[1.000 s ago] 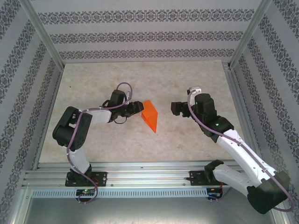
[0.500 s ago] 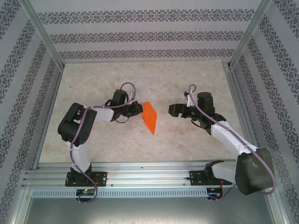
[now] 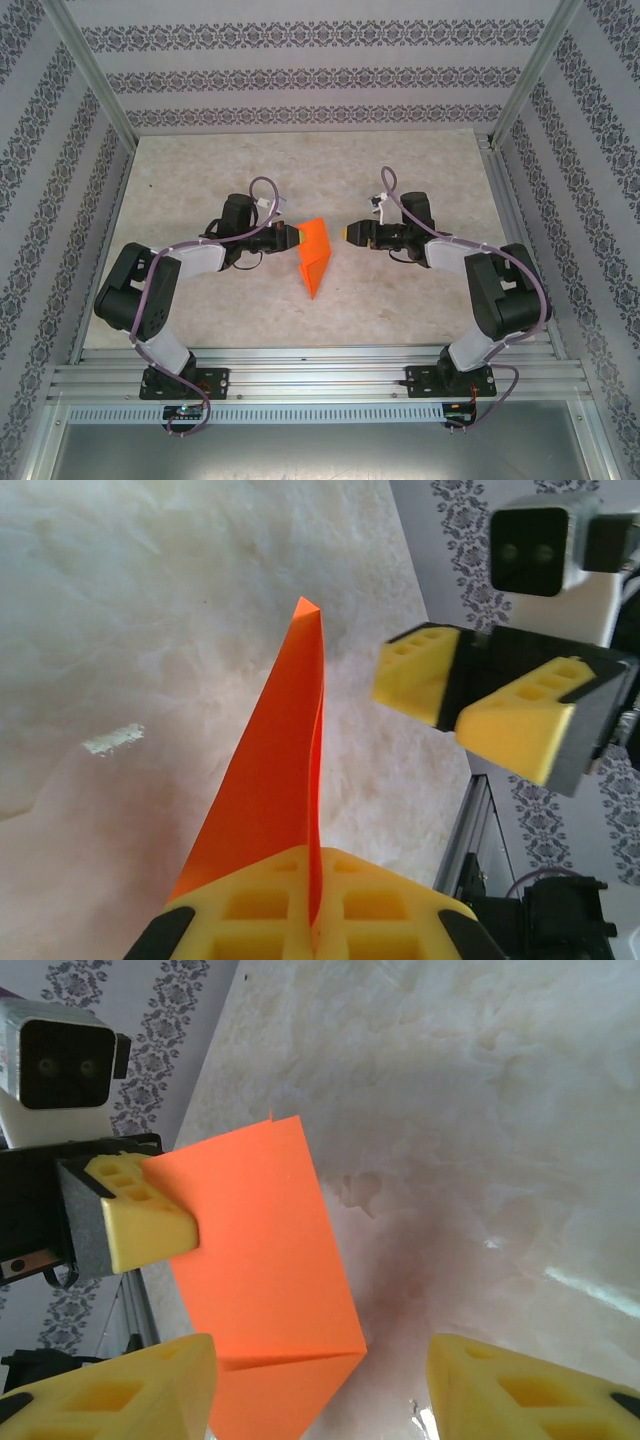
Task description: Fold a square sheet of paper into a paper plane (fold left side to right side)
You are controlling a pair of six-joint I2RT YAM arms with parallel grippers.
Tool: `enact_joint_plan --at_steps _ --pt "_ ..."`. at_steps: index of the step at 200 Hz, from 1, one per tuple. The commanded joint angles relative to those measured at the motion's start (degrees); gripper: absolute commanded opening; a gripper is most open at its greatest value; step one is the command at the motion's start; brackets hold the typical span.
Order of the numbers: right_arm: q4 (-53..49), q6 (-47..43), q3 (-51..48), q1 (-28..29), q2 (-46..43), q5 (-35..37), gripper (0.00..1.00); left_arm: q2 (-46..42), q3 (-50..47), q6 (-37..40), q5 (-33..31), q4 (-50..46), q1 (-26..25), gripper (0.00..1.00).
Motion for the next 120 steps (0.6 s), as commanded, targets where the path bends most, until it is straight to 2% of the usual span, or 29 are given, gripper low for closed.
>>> enact_joint_plan --at_steps 1,32,65,120 --pt "9.52 3.37 2.03 2.19 3.17 -4.49 0.59 -1.47 -1.26 2.60 3.81 2.81 0.86 0.00" --pt "18.56 8.86 1.88 3.31 7.29 -6.42 0.58 -2.67 -1.12 4.43 5.37 1.09 0.99 0.00" --pt "19.29 9.12 2.49 4.55 9.35 -6.82 0.58 -3.62 -1.35 5.98 6.50 0.12 1.07 0.00" --pt "25.48 13.32 1.39 5.50 10.36 -9.64 0.43 -3.38 -1.51 6.40 6.95 -0.31 1.97 0.00"
